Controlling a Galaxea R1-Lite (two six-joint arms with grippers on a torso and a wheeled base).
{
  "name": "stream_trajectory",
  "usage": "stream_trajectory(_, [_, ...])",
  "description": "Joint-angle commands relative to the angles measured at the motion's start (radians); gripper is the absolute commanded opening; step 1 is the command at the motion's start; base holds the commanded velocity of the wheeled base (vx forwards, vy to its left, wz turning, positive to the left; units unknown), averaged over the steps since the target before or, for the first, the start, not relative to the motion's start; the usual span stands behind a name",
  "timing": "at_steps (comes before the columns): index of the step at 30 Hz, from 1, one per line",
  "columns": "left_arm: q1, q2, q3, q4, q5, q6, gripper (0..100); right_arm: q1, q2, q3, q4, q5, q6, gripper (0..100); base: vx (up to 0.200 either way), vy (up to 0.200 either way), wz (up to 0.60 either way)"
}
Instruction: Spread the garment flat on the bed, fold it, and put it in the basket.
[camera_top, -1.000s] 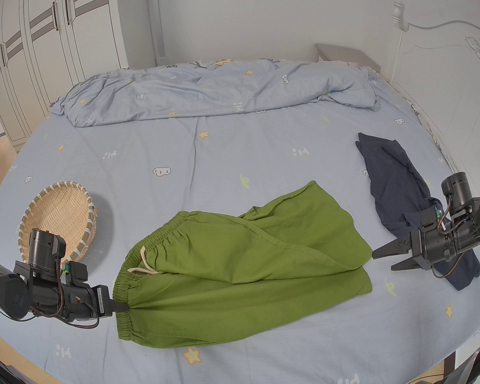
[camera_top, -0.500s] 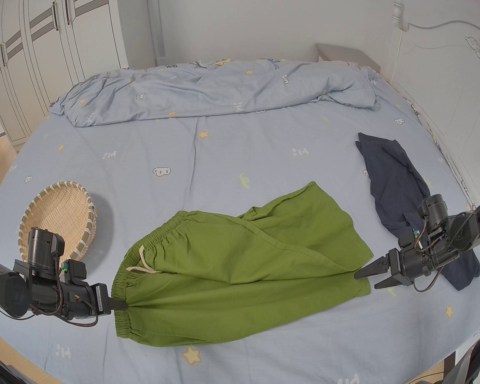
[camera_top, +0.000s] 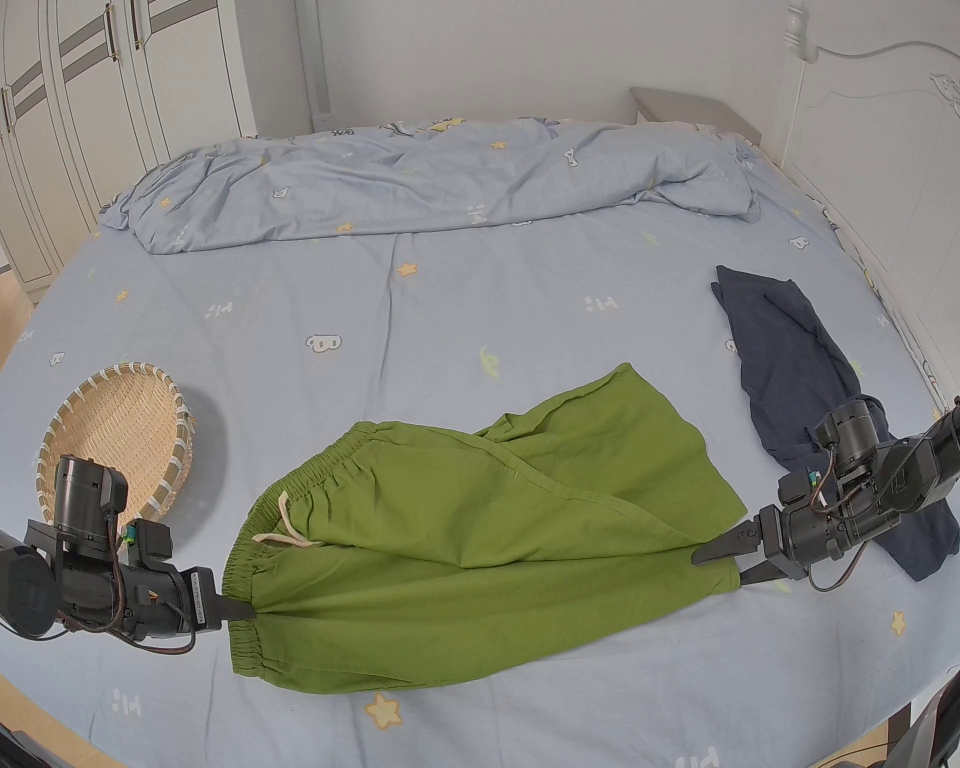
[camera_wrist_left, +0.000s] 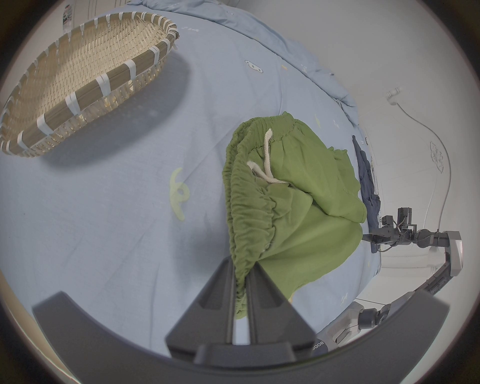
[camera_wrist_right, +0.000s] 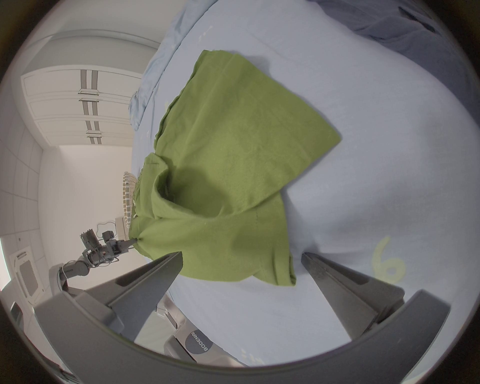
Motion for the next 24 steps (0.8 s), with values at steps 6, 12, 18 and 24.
stream_trajectory(6, [-0.001,-0.005,0.0,0.0,-0.001,-0.001,0,-0.009,0.031,0.001,-0.015,0.012,0.016,0,0.0,0.0,0.0])
stream_trajectory(12, [0.003,-0.005,0.0,0.001,-0.001,0.001,0,-0.055,0.03,0.001,-0.014,0.015,0.009,0,0.0,0.0,0.0])
stream_trajectory(18, [0.005,-0.008,-0.003,0.007,-0.001,0.001,0,-0.054,-0.038,0.015,0.032,0.003,0.005,0,0.0,0.0,0.0])
stream_trajectory(24, [0.006,-0.032,-0.001,0.04,-0.001,0.002,0,-0.017,-0.16,0.028,0.19,-0.118,-0.023,0,0.0,0.0,0.0])
